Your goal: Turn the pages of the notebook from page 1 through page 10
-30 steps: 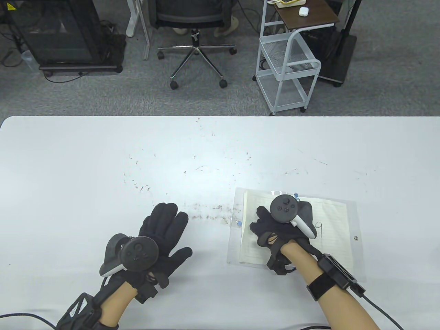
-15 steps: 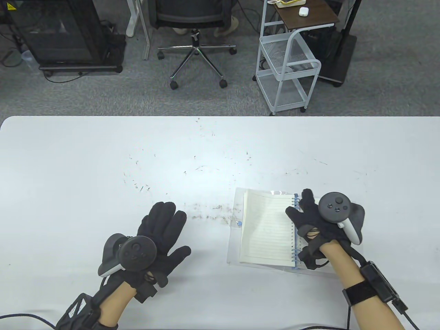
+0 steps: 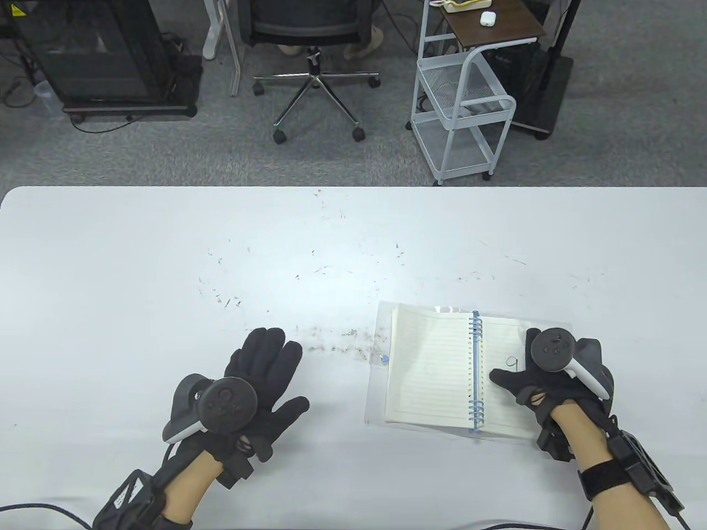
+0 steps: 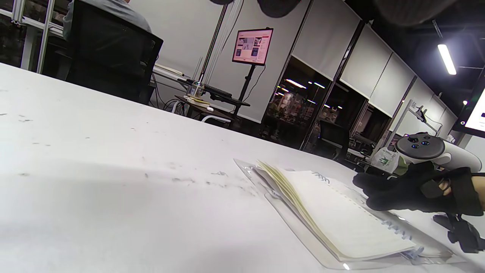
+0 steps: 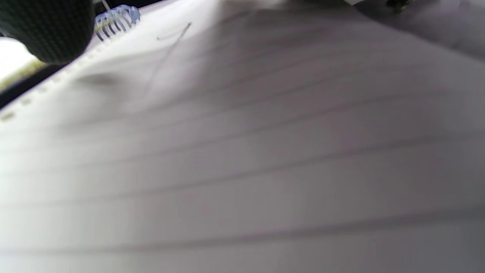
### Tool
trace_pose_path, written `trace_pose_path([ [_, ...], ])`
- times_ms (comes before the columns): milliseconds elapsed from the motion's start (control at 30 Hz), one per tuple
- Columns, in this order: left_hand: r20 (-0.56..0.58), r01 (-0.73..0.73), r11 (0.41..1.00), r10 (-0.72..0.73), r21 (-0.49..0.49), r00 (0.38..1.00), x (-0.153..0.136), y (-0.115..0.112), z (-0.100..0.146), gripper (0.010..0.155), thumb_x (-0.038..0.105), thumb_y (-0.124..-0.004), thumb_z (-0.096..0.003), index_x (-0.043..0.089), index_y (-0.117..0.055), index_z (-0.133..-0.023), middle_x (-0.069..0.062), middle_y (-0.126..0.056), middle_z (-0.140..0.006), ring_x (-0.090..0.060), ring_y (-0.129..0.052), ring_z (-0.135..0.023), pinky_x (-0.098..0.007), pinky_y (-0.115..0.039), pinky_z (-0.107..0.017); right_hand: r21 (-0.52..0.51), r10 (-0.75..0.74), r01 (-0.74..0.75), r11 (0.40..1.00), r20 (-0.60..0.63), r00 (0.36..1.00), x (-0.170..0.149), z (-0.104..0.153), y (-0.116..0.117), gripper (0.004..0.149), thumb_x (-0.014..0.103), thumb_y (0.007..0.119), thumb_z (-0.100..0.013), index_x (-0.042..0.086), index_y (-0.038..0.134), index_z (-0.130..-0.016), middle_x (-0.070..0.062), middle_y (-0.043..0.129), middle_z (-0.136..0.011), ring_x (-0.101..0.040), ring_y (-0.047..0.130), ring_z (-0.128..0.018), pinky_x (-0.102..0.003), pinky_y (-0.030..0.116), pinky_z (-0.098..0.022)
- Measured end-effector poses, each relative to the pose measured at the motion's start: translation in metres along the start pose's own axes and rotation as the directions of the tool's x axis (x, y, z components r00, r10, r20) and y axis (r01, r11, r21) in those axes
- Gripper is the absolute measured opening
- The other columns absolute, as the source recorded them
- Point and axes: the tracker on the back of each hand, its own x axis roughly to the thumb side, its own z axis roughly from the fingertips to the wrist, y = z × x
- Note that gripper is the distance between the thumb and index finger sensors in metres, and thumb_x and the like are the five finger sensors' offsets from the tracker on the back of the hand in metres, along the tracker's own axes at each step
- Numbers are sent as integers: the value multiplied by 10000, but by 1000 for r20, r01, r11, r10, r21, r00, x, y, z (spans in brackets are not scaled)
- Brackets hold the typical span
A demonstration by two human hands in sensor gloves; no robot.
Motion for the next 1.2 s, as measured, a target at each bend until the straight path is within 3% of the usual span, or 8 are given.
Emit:
trace_pose_path([
  [167, -10, -5, 1000, 5, -15, 1000, -1, -4, -3, 842, 677, -639, -459, 239, -400, -1136, -115, -250, -1188, -475, -218, -1135, -709, -386, -732, 80, 25, -24, 997, -13, 1000, 4, -2, 6, 1117, 774, 716, -448, 80, -5, -946, -469, 130, -931, -748, 162, -844, -822, 291, -576],
  [367, -8, -6, 1000, 6, -13, 1000, 0, -4, -2, 843, 677, -638, -459, 237, -399, -1137, -115, -249, -1188, -476, -217, -1134, -708, -387, -733, 30, 20, -20, 999, 8, 1000, 7, 0, 6, 1121, 743, 744, -447, 76, -14, -935, -454, 173, -950, -737, 185, -854, -818, 304, -576],
  [567, -4, -10, 1000, 10, 4, 1000, 0, -2, 0, 841, 678, -637, -460, 240, -399, -1137, -114, -248, -1189, -476, -217, -1135, -708, -387, -733, -88, 16, -10, 996, 64, 998, 21, 8, -2, 1085, 628, 837, -440, 57, 72, -954, -343, 432, -1008, -700, 305, -881, -794, 375, -582],
  [667, -3, -10, 1000, 10, 11, 1000, 0, -1, 0, 841, 678, -638, -459, 240, -399, -1137, -113, -249, -1189, -475, -218, -1135, -708, -388, -733, -94, -90, 98, 991, 95, 991, 24, 13, -9, 1054, 594, 852, -439, 43, 122, -961, -294, 537, -999, -680, 426, -883, -774, 442, -584],
  [767, -2, -9, 1000, 9, 12, 1000, 0, -1, 0, 842, 677, -638, -459, 238, -400, -1137, -114, -250, -1188, -476, -219, -1134, -708, -388, -733, -83, -228, 238, 968, 113, 967, 23, 19, -13, 1033, 590, 851, -443, 48, 146, -969, -283, 533, -1008, -686, 470, -872, -771, 476, -577],
  [967, -3, -8, 1000, 8, 10, 1000, 0, 0, 0, 841, 678, -637, -459, 240, -399, -1137, -114, -248, -1189, -478, -218, -1134, -709, -387, -733, -45, -465, 472, 881, 108, 879, 14, 32, -25, 1000, 638, 783, -479, 75, 122, -973, -301, 339, -1037, -696, 599, -833, -756, 590, -542],
  [1100, -2, -8, 1000, 8, 14, 1000, 1, 0, 0, 842, 678, -637, -459, 240, -397, -1137, -115, -248, -1189, -477, -219, -1134, -709, -387, -733, -140, -546, 553, 822, 84, 833, 2, 40, -38, 983, 586, 782, -487, 33, 121, -960, -434, 267, -951, -581, 789, -759, -669, 718, -494],
  [1200, 0, -9, 1000, 9, 18, 1000, 1, 1, 1, 842, 677, -638, -460, 239, -396, -1137, -116, -249, -1188, -478, -219, -1134, -708, -388, -733, -220, -605, 603, 767, 66, 793, -9, 46, -47, 970, 544, 795, -482, -6, 146, -949, -465, 326, -917, -497, 880, -691, -610, 777, -451],
])
